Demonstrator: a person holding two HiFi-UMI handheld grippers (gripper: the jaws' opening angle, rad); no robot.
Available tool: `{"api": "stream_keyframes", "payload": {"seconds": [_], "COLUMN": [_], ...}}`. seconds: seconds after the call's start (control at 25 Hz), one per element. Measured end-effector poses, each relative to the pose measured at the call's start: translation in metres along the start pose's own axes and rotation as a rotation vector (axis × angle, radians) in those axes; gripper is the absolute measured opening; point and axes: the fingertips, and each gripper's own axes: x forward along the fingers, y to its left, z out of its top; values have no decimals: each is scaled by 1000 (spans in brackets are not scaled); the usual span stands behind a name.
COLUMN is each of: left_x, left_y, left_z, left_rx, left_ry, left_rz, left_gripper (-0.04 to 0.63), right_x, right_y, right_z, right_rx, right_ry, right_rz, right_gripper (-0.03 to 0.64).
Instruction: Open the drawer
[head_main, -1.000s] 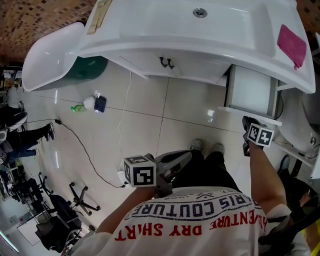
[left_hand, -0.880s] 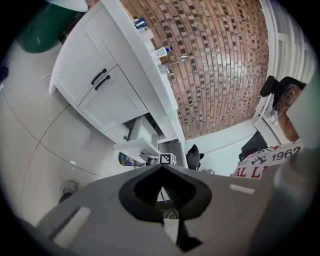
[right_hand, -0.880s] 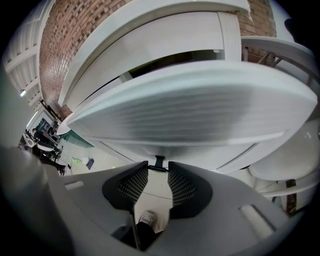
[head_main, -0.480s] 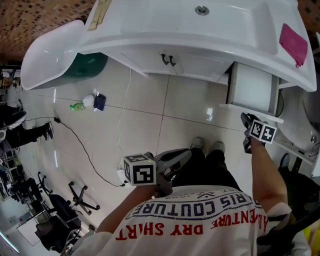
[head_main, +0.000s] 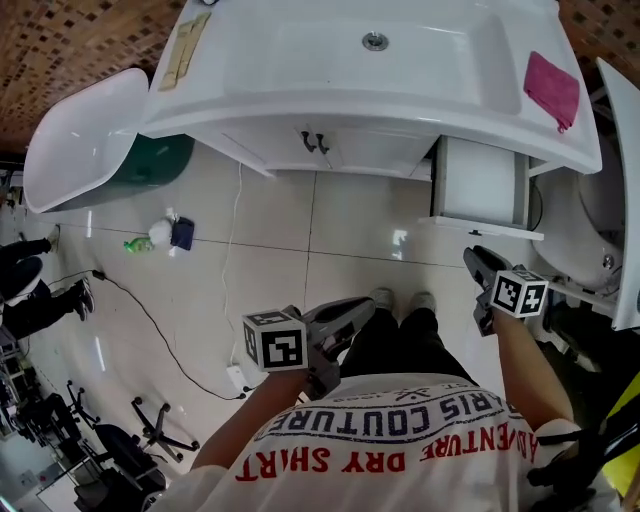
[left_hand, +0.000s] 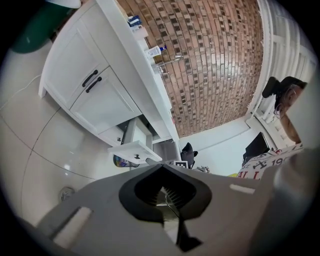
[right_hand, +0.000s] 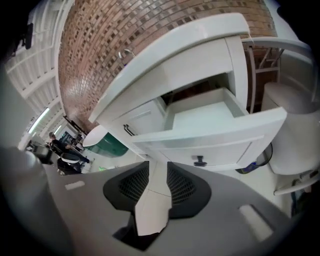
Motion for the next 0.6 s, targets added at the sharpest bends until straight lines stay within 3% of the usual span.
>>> {"api": "stream_keyframes", "payload": {"seconds": [0.28,0.44,0.6], "left_x": [8,13,20], "left_y": [-28,-43,-59], "left_z": [24,27,1], "left_rx": [97,144,178], "left_ry": [31,42,92], "left_rz": [-67,-90,-98], "left_gripper": [-15,-15,-15], "right_x": [-60,-81,-108], "right_y": [114,151,169], "right_z": [28,30,12], "right_rx": [-28,-44,-45], "right_ry": [-72,-83,-88], "right_rz": [233,298,336], "right_gripper": [7,6,6]}}
